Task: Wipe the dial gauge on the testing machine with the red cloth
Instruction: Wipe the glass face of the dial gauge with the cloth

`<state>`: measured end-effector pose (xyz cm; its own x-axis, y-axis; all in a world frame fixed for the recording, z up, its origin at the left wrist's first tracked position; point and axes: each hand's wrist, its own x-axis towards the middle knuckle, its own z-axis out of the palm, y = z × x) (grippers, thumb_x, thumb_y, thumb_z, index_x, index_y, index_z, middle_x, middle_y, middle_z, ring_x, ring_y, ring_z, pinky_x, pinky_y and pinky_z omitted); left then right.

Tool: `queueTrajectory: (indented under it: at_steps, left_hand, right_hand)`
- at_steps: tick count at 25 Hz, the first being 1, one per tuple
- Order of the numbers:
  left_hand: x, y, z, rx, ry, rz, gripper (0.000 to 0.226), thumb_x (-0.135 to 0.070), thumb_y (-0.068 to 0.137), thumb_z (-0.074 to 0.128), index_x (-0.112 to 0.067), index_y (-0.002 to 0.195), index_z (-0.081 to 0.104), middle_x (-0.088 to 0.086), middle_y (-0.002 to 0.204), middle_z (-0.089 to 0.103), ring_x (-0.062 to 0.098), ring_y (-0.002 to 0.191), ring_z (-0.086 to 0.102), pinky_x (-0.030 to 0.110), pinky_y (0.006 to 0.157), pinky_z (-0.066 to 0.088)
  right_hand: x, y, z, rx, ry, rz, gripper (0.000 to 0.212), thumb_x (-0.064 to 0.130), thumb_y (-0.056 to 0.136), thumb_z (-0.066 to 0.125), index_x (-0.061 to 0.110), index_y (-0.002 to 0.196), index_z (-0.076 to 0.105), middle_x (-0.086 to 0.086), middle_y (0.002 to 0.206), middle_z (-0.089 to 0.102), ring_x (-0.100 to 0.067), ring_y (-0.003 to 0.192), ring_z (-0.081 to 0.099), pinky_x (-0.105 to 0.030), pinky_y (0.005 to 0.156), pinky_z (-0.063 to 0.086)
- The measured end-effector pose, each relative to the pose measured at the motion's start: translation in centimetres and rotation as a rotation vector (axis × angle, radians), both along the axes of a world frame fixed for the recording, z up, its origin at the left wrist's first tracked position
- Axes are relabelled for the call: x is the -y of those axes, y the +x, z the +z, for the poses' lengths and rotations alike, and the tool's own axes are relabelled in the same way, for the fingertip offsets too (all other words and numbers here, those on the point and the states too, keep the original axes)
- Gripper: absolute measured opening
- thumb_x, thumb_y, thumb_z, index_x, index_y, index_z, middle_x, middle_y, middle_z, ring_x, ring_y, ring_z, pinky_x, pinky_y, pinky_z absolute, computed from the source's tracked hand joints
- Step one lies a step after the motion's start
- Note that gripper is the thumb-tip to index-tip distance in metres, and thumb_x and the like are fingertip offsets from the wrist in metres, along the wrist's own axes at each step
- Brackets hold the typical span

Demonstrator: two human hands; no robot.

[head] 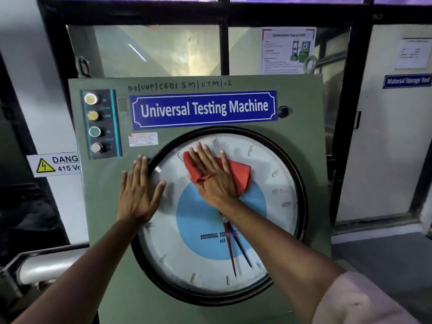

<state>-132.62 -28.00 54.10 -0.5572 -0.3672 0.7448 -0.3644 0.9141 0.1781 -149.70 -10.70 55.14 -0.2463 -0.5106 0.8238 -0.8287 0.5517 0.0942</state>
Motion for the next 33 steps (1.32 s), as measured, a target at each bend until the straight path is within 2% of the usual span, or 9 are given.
queueTrajectory:
  at_steps: [4, 10, 12, 15, 17, 20, 25, 28, 33]
  left_hand:
    - [-1.6, 1.1, 0.7, 0.058, 0.047, 0.001, 0.095, -0.07, 0.099, 0.02, -0.011, 0.173, 0.007, 0.006, 0.182, 0.007, 0.024, 0.168, 0.011, 0.047, 0.136, 0.005]
    - [-3.6, 1.4, 0.3, 0.066, 0.14, -0.022, 0.103, -0.077, 0.093, 0.015, -0.014, 0.173, -0.005, 0.003, 0.181, -0.008, 0.023, 0.169, -0.001, 0.049, 0.136, 0.008]
    - [-3.1, 1.1, 0.1, 0.071, 0.105, -0.006, 0.101, -0.074, 0.095, 0.017, -0.014, 0.172, -0.006, 0.003, 0.181, -0.009, 0.023, 0.169, -0.003, 0.048, 0.136, 0.007]
    - [-2.5, 0.8, -0.5, 0.075, 0.076, 0.007, 0.096, -0.067, 0.101, 0.026, -0.012, 0.172, -0.005, 0.005, 0.182, -0.008, 0.023, 0.169, -0.004, 0.047, 0.136, 0.006]
    - [-2.2, 0.5, -0.8, 0.052, 0.054, 0.007, 0.095, -0.065, 0.103, 0.03, -0.01, 0.172, -0.004, 0.007, 0.182, -0.006, 0.024, 0.169, -0.004, 0.047, 0.136, 0.005]
    - [-1.4, 0.3, -1.2, 0.03, -0.002, 0.014, 0.094, -0.063, 0.104, 0.034, -0.008, 0.172, -0.001, 0.01, 0.182, -0.002, 0.027, 0.169, 0.0, 0.048, 0.136, 0.006]
    - [-1.0, -0.7, -2.2, -0.06, -0.031, 0.031, 0.093, -0.06, 0.105, 0.038, -0.006, 0.172, 0.003, 0.015, 0.181, 0.003, 0.032, 0.168, 0.006, 0.048, 0.135, 0.008]
    - [-1.0, -1.2, -2.5, -0.09, -0.044, 0.038, 0.092, -0.063, 0.105, 0.034, -0.009, 0.172, 0.001, 0.016, 0.181, 0.002, 0.032, 0.168, 0.004, 0.049, 0.134, 0.008]
    - [-0.7, -1.4, -2.7, -0.104, -0.06, 0.032, 0.093, -0.065, 0.104, 0.032, -0.011, 0.172, -0.002, 0.014, 0.181, 0.001, 0.026, 0.168, 0.0, 0.046, 0.134, 0.006]
  right_hand:
    - [-5.5, -2.5, 1.6, 0.246, -0.133, -0.156, 0.069, 0.059, 0.11, 0.012, 0.028, 0.17, -0.001, 0.002, 0.179, -0.003, -0.018, 0.165, -0.004, -0.053, 0.132, -0.006]
    - [-9.3, -3.2, -3.2, 0.511, -0.306, -0.361, 0.076, 0.049, 0.111, 0.035, 0.021, 0.171, -0.003, -0.009, 0.18, -0.008, -0.026, 0.167, -0.002, -0.065, 0.129, 0.011]
    - [-6.8, -2.2, -3.3, 0.549, -0.369, -0.372, 0.084, 0.048, 0.107, 0.043, 0.021, 0.171, -0.004, -0.012, 0.179, -0.01, -0.029, 0.167, -0.005, -0.068, 0.13, 0.004]
    - [-1.8, 0.4, -1.0, 0.256, -0.088, -0.198, 0.093, 0.051, 0.1, 0.051, 0.026, 0.171, -0.004, -0.007, 0.178, -0.014, -0.025, 0.165, -0.012, -0.06, 0.127, -0.013]
    - [0.0, 1.3, 0.3, 0.029, 0.1, -0.075, 0.094, 0.046, 0.095, 0.06, 0.032, 0.171, 0.006, -0.002, 0.18, -0.001, -0.019, 0.167, -0.001, -0.056, 0.129, -0.009]
    - [-2.6, -1.2, 1.1, -0.111, 0.207, -0.068, 0.079, 0.047, 0.103, 0.049, 0.034, 0.171, 0.01, 0.0, 0.18, 0.003, -0.018, 0.166, 0.007, -0.056, 0.131, -0.001]
    - [-11.9, -8.8, 1.2, 0.08, -0.187, -0.395, 0.069, 0.048, 0.112, 0.038, 0.029, 0.172, 0.011, -0.006, 0.18, 0.004, -0.026, 0.166, 0.01, -0.064, 0.13, 0.007]
    - [-14.5, -10.0, 0.3, 0.1, -0.2, -0.455, 0.07, 0.047, 0.11, 0.043, 0.031, 0.171, 0.013, -0.008, 0.18, 0.012, -0.025, 0.166, 0.014, -0.065, 0.13, 0.014]
    - [-15.9, -8.4, -8.1, 0.544, -0.519, -0.564, 0.068, 0.054, 0.111, 0.024, 0.028, 0.172, 0.01, -0.007, 0.18, 0.006, -0.029, 0.167, 0.006, -0.065, 0.128, 0.018]
